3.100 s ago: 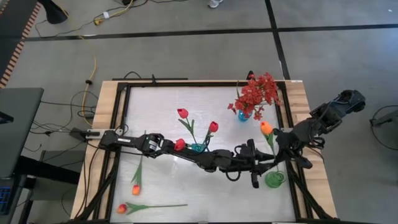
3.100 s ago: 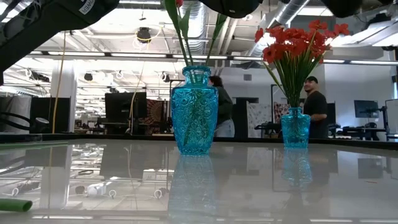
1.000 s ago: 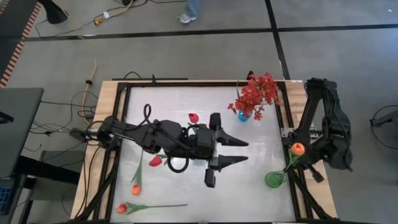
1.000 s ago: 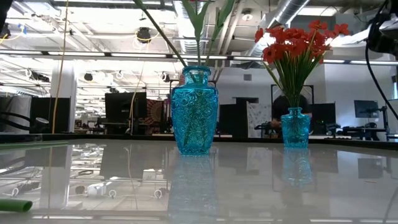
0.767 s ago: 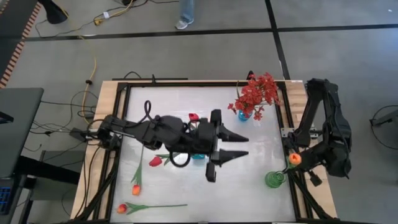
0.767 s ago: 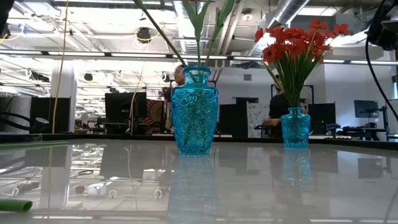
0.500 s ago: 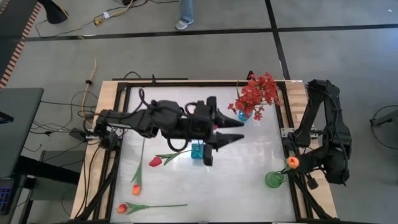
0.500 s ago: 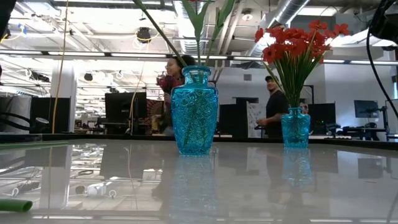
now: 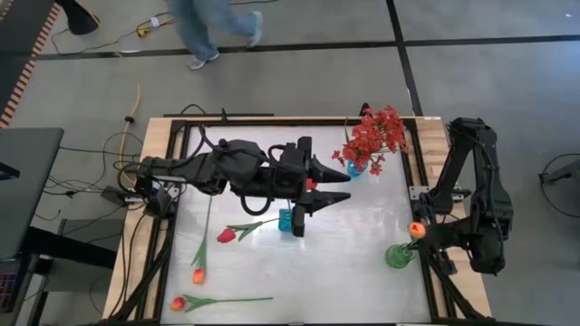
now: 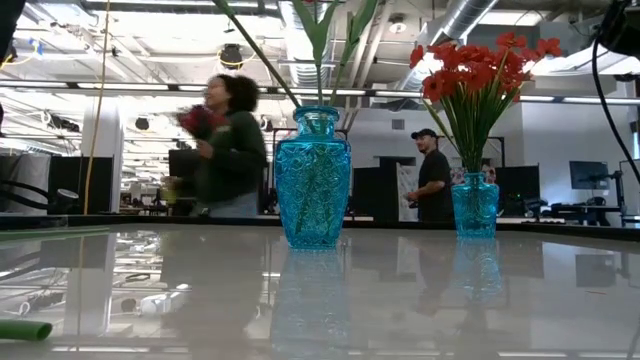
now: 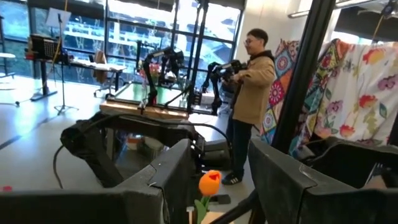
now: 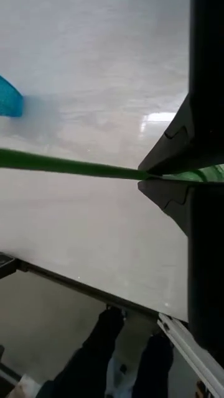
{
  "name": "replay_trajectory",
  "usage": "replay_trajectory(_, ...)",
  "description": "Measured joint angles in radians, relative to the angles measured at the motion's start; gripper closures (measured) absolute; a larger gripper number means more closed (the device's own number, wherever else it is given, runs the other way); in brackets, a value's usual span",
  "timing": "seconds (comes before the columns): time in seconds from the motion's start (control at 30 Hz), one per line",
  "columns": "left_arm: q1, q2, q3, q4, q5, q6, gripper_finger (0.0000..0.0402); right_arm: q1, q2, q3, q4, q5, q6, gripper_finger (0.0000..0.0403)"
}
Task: Sort flowers into vase by color
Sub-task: Put the top orange flower into the green vase
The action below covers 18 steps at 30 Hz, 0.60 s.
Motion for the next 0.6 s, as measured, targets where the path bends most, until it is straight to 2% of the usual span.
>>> replay_trajectory(0.37, 0.016, 0.000, 0.000, -0.021, 0.023, -0.021, 0.0251, 0.000, -0.001, 0.000, 0.012, -0.102, 0.044, 0.0346)
replay_trajectory(0.6, 0.035, -0.010, 0.000, -0.026, 0.074, -0.049, 0.0251, 0.000, -0.002, 0.000, 0.055, -0.144, 0.044, 0.0345)
